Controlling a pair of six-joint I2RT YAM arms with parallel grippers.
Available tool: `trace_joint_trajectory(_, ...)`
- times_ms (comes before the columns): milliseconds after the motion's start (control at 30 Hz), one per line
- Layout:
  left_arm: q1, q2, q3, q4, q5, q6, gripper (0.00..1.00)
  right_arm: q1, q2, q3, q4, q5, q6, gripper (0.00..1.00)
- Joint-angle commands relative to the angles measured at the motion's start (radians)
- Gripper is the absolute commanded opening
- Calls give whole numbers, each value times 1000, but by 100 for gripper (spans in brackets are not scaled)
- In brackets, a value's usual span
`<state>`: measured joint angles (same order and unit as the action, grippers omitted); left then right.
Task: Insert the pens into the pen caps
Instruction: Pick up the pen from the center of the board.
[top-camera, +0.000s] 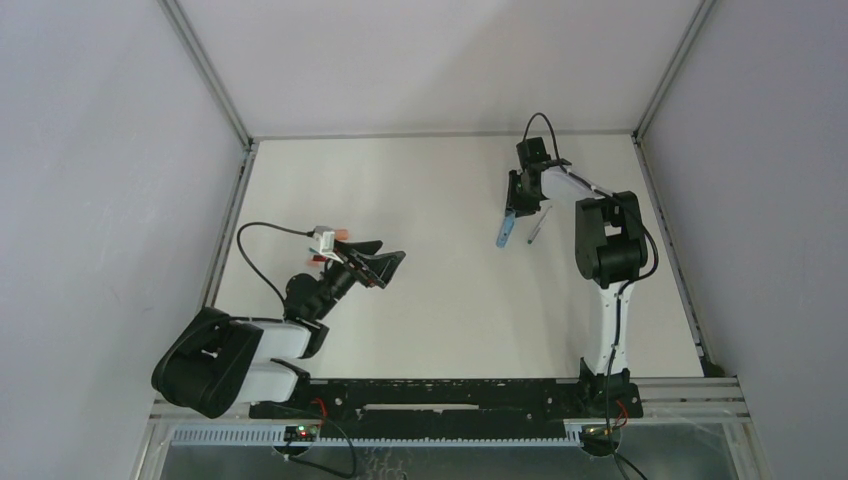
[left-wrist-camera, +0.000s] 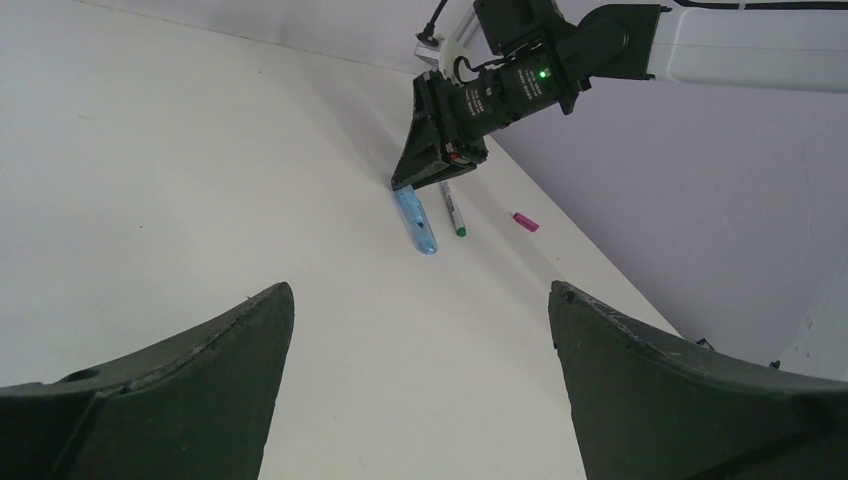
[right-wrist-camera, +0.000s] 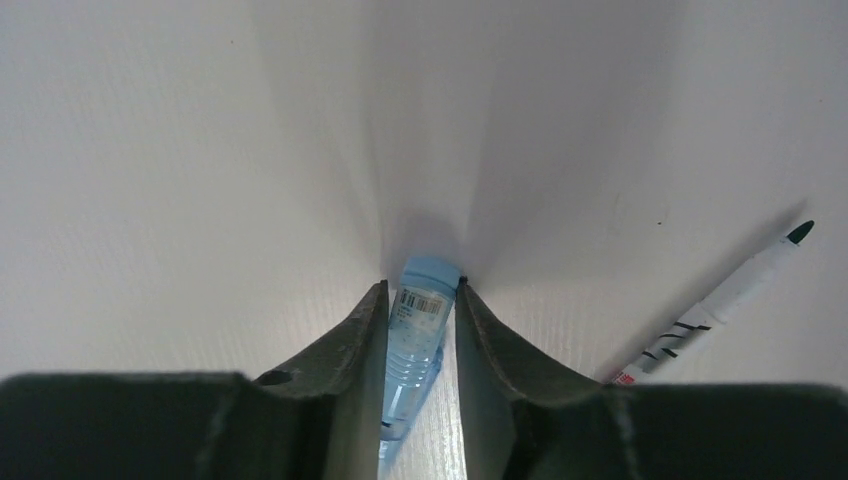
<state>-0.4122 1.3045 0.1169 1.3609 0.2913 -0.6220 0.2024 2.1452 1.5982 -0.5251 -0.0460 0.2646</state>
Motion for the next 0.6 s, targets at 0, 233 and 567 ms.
trace_joint_trajectory(0,-4,6,-3,46,-10,3,100,-3,11,17,-24,-14,7,34)
trace_joint_trajectory(233,-4,2,-6,58,22,6,100,25,4,8,-29,-40,-36,19)
trace_joint_trajectory(567,-69,112,75,80,110,-103,100,5,-211,-163,93,-204,6,8)
